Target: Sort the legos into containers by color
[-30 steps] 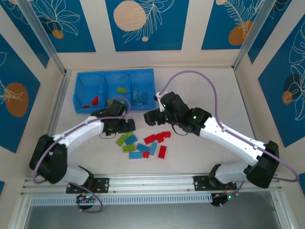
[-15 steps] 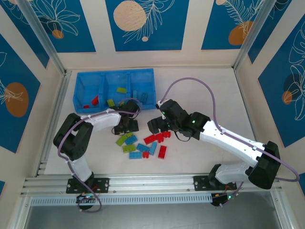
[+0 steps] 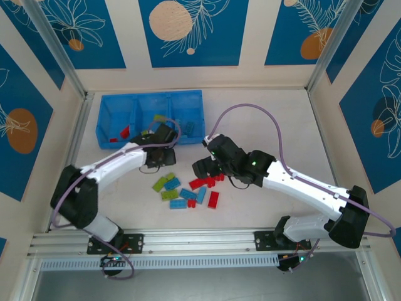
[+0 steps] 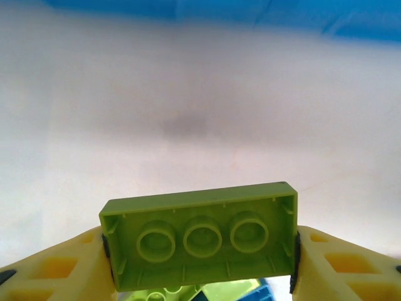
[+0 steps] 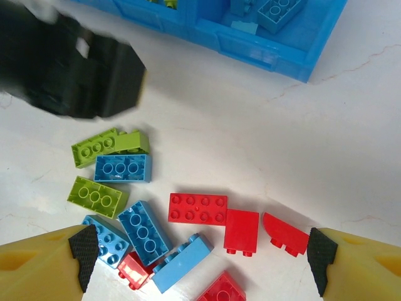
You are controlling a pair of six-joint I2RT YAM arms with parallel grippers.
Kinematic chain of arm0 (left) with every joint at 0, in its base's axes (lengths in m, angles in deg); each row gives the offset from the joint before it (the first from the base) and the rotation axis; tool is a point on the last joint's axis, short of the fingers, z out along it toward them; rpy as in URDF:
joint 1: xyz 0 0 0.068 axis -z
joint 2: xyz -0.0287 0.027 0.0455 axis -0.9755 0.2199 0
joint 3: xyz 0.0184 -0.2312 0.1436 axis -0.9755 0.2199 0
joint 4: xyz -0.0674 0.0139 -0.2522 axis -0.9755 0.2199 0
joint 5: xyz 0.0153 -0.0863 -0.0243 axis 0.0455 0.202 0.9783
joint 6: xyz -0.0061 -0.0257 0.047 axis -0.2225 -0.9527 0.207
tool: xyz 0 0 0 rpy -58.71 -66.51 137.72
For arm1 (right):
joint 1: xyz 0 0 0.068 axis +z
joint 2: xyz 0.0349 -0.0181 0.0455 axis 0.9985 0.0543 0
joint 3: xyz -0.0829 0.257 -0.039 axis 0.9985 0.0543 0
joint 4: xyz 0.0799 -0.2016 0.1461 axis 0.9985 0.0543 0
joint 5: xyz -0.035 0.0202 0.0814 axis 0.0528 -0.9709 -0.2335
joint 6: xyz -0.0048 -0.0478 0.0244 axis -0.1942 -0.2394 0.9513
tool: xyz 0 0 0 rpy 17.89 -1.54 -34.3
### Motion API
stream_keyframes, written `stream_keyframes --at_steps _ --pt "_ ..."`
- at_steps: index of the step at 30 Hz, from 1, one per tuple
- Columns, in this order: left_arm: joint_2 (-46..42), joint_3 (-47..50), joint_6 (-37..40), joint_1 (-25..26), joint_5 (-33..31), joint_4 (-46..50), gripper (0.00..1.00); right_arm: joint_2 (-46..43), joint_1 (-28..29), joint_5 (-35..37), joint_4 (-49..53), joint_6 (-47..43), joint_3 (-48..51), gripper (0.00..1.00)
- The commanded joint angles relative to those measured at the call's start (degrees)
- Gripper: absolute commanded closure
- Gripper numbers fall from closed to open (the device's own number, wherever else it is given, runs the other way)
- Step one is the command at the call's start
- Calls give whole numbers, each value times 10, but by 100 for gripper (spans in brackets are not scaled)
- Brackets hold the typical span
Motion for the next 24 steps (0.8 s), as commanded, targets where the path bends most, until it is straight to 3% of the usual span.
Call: stream_keyframes --at_steps 1,5,11,16,20,24 --pt "-21 -49 41 -16 -98 10 47 -13 6 17 10 11 -14 11" --pt "39 -121 88 -62 -167 -38 45 -17 11 21 8 12 -15 11" --pt "183 -283 106 -138 -74 -44 39 -21 22 32 31 18 -24 11" --pt "255 -398 120 -155 -60 4 17 -28 27 39 40 24 -22 11" --pt "222 -409 116 -155 -41 24 14 -24 29 41 40 20 -20 11" --pt "115 -338 102 -142 2 32 13 2 30 15 35 -2 -24 11"
